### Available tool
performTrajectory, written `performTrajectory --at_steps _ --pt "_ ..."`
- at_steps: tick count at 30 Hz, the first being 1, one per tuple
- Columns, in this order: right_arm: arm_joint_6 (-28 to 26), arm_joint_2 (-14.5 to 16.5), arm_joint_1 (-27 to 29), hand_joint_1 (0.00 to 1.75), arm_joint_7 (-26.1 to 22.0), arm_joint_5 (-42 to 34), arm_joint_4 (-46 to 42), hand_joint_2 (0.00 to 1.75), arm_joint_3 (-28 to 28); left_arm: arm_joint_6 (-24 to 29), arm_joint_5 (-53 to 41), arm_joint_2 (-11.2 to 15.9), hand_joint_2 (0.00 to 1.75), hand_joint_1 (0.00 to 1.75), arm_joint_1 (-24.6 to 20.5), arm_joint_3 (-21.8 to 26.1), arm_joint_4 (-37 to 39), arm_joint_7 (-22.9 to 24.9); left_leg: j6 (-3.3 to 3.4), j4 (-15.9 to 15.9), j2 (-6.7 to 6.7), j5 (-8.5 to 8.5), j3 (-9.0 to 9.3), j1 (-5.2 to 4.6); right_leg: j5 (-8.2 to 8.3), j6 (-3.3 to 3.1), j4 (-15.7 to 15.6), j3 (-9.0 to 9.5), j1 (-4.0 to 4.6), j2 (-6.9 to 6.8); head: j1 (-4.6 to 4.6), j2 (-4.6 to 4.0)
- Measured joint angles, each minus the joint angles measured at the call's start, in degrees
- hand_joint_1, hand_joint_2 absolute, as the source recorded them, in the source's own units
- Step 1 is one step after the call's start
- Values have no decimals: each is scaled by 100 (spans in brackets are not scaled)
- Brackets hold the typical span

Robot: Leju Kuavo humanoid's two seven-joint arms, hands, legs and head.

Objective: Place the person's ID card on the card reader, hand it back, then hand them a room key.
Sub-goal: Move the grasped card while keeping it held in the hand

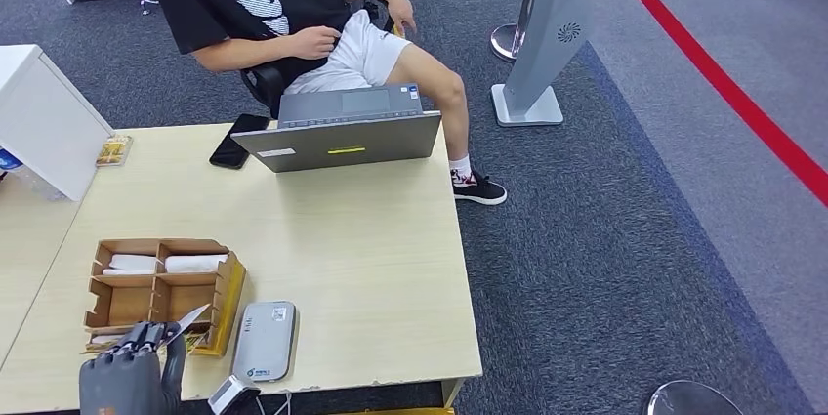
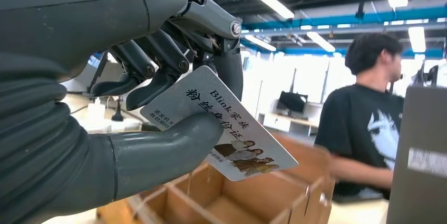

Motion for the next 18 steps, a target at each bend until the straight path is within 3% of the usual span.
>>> performTrajectory --at_steps 7,18 --pt "0 0 -2 0 2 -9 0 175 19 -217 176 60 175 175 14 -121 -404 -43 0 0 0 0 1 0 0 0 0 0 0 0 0 2" --pt "18 0 -25 0 49 7 0 175 129 -388 -224 118 175 175 -145 -554 -27 89 0 0 0 0 1 -1 0 0 0 0 0 0 1 1"
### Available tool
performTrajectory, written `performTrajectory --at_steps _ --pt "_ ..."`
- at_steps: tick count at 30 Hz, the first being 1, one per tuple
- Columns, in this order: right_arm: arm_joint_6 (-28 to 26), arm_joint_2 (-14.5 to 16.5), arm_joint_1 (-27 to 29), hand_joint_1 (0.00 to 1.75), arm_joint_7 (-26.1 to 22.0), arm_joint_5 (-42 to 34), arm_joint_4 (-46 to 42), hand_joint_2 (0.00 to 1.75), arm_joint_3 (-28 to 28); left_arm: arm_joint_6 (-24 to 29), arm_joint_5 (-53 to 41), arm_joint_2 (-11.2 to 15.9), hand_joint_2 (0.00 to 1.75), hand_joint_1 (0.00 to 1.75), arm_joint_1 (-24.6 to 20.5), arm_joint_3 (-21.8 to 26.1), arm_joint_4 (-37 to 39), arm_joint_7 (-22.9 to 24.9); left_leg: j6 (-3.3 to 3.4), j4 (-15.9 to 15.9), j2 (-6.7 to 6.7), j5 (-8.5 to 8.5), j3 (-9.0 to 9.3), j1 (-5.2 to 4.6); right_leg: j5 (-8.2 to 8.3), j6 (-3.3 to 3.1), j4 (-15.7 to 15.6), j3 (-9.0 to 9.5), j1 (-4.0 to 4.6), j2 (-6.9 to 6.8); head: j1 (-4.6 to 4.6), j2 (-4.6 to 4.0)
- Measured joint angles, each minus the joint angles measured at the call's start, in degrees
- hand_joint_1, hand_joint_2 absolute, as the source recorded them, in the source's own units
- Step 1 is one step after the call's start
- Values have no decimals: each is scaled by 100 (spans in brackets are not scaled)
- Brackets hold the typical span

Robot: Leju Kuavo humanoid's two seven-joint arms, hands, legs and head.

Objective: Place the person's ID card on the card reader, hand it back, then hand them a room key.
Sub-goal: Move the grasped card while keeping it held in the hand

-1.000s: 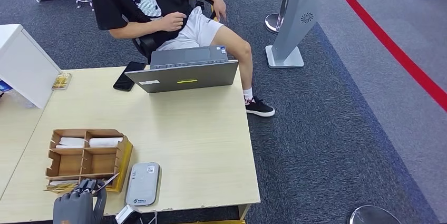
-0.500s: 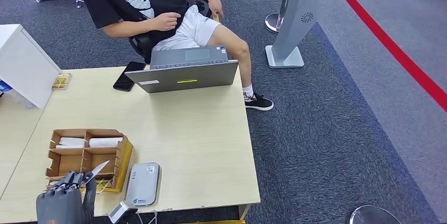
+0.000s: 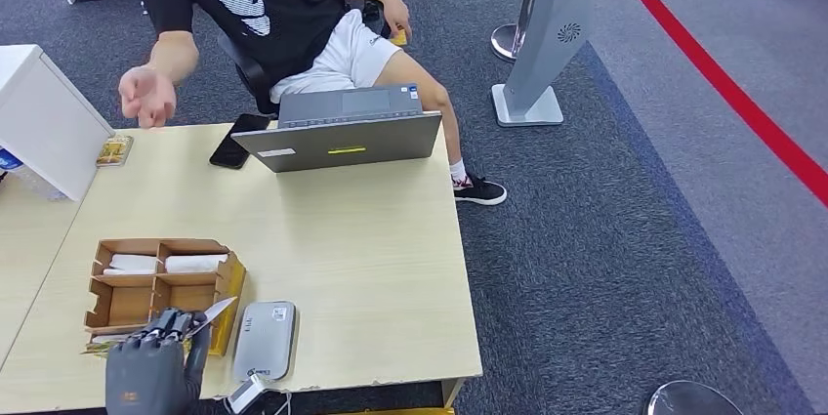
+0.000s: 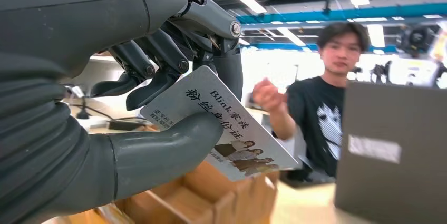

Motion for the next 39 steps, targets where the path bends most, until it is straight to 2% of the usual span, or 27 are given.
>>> performTrajectory --at_steps 9,21,28,39 --pt "9 0 -22 0 58 -2 0 175 91 73 -119 52 175 175 -321 -669 1112 427 0 0 1 0 0 0 1 1 0 0 0 1 0 -1" --pt "10 0 -35 0 102 -6 0 175 150 246 -80 139 175 175 -479 -877 1907 464 1 0 0 1 2 1 1 1 0 3 0 -1 0 -1" --pt "9 0 -36 0 111 -8 0 175 175 456 -312 193 175 175 -496 -873 1883 491 0 0 0 4 4 1 3 -1 1 6 0 -1 -1 0" --pt "9 0 -44 0 113 -16 2 175 275 461 -805 276 175 175 -490 -546 945 377 -1 0 0 4 2 2 3 -1 2 3 1 0 1 0"
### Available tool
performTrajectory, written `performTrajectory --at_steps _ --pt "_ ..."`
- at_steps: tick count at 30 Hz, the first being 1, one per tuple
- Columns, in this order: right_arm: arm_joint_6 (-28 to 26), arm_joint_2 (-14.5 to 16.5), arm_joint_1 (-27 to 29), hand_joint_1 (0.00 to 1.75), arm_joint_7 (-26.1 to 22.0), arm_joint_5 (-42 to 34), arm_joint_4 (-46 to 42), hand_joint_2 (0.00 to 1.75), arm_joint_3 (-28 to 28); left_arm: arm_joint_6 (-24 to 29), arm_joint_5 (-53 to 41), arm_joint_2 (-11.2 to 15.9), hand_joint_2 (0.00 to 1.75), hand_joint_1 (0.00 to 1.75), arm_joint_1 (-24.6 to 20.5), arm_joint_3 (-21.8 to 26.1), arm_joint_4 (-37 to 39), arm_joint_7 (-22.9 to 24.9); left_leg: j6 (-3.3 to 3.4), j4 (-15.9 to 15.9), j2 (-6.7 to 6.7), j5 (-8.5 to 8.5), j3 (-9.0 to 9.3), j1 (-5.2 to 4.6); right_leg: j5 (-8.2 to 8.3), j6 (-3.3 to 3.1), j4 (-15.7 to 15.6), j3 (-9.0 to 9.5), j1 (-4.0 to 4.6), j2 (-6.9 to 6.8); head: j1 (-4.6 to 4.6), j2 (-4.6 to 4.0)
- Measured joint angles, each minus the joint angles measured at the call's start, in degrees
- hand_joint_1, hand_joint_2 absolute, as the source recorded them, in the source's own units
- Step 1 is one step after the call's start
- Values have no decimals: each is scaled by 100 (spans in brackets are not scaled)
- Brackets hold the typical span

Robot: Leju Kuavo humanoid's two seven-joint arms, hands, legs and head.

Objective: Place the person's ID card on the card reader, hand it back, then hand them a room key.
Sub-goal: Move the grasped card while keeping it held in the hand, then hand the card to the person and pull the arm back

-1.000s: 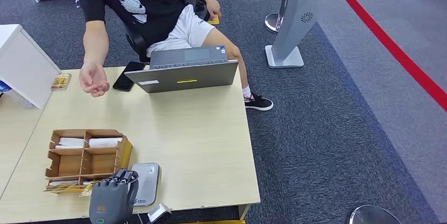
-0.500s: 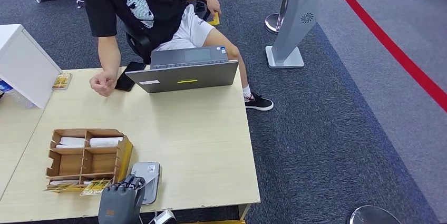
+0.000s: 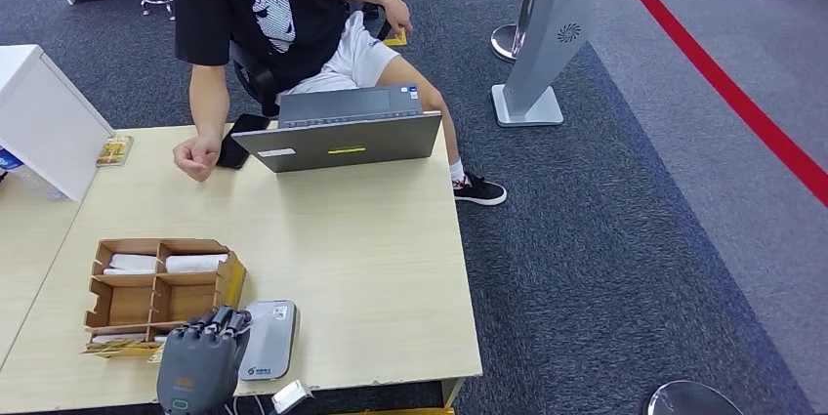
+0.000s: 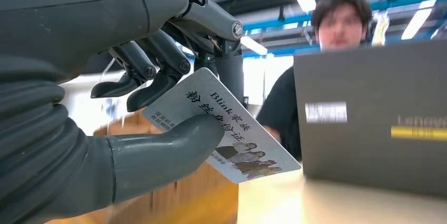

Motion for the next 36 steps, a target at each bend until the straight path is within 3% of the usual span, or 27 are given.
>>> performTrajectory --at_steps 5,13,29,30,33,34,36 --pt "7 0 1 0 -42 -19 1 175 20 -120 396 184 175 175 -173 330 -469 119 -3 0 0 2 1 1 2 -3 3 0 1 0 -1 -1" --pt "4 0 -1 0 -46 -44 14 175 49 -188 993 376 175 175 -355 990 -771 -108 -4 0 0 3 0 2 2 -3 5 -1 1 1 0 -1" --pt "24 0 -7 0 -64 -65 17 175 143 -221 1536 387 175 172 -376 1568 -1289 -437 -4 0 0 3 0 2 2 -3 5 0 1 0 0 0" --pt "24 0 -7 0 -67 -67 17 175 146 -217 1555 386 175 154 -372 1582 -1328 -451 -4 0 0 3 0 2 2 -4 5 0 1 0 0 0" --pt "21 0 -8 0 -70 -71 17 175 154 -202 1578 384 175 25 -365 1629 -1435 -465 -4 0 -1 3 -1 2 2 -4 5 0 1 -1 0 0" --pt "19 0 -8 0 -70 -75 17 175 154 -196 1588 380 175 0 -357 1643 -1466 -469 -4 0 -1 3 -1 2 2 -4 5 0 1 -1 -1 0" --pt "13 0 -8 0 -70 -83 19 175 154 -183 1630 366 175 0 -324 1662 -1537 -490 -4 0 0 3 -1 2 2 -4 5 0 1 -1 -1 0"
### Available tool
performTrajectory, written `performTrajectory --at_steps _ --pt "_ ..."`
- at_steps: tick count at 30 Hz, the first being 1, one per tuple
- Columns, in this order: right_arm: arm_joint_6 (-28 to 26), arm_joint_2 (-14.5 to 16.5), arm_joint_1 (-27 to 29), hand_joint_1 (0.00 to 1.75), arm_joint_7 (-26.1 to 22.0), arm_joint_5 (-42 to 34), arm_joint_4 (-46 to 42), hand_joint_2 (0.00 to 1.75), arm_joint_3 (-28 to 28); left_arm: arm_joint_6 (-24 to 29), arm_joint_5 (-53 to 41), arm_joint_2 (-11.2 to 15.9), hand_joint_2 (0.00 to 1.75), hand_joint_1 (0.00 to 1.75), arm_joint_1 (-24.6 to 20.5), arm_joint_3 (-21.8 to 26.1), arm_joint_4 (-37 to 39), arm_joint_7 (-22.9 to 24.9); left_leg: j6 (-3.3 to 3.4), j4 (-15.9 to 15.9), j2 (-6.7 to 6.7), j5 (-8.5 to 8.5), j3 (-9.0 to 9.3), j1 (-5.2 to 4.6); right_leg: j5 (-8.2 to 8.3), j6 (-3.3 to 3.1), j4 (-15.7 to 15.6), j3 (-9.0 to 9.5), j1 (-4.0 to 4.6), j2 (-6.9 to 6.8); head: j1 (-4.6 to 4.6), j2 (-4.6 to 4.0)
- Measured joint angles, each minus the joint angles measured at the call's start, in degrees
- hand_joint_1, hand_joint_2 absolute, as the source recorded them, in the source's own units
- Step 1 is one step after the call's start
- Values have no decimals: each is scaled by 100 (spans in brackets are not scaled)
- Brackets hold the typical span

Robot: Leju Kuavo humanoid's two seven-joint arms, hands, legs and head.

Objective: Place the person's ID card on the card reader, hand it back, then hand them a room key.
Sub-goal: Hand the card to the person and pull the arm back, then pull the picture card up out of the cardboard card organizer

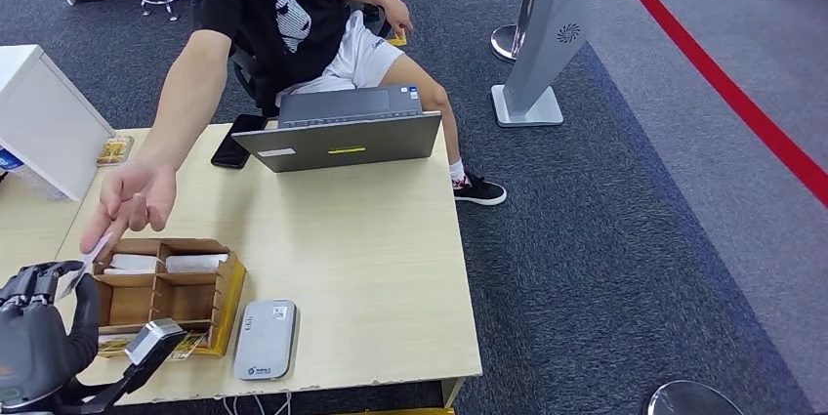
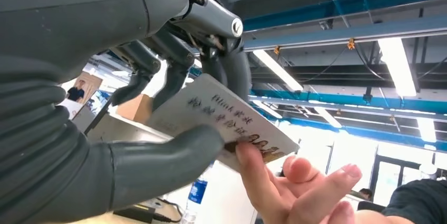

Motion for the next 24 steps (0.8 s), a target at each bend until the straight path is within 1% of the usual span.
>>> performTrajectory --at_steps 4,10,15,17,20,22,24 --pt "-5 0 0 0 2 -16 1 175 0 20 136 -19 175 0 77 74 -196 -33 0 0 0 0 0 0 0 0 0 0 0 0 1 0" --pt "-5 0 0 0 1 -45 3 175 0 1 385 -18 175 0 209 340 -400 -111 0 0 1 0 0 0 -1 -1 0 -1 0 0 -1 1" --pt "-5 0 1 0 -7 -88 3 175 0 -63 341 -35 175 0 341 504 -460 -245 0 0 1 0 -1 0 -1 -1 0 -1 0 0 0 0" --pt "-5 0 2 0 -18 -110 3 175 0 -184 73 -50 175 0 426 532 -482 -323 0 0 1 0 -1 0 -1 -1 0 0 0 1 0 1" --pt "-5 0 5 0 -37 -159 5 175 0 -343 -761 -63 175 0 750 497 -535 -359 0 0 8 -2 0 -1 -1 -1 -1 -4 -1 8 0 0" --pt "-13 0 6 0 -41 -215 8 175 0 -323 -1397 -48 175 0 1043 368 -570 -180 1 0 11 -3 0 -1 -1 -1 -3 -7 -1 11 0 1" --pt "-31 0 7 0 -42 -281 10 175 -1 -267 -1918 20 175 0 1314 132 -587 167 1 0 10 -4 -2 -1 -2 0 -4 -9 -1 10 0 0"
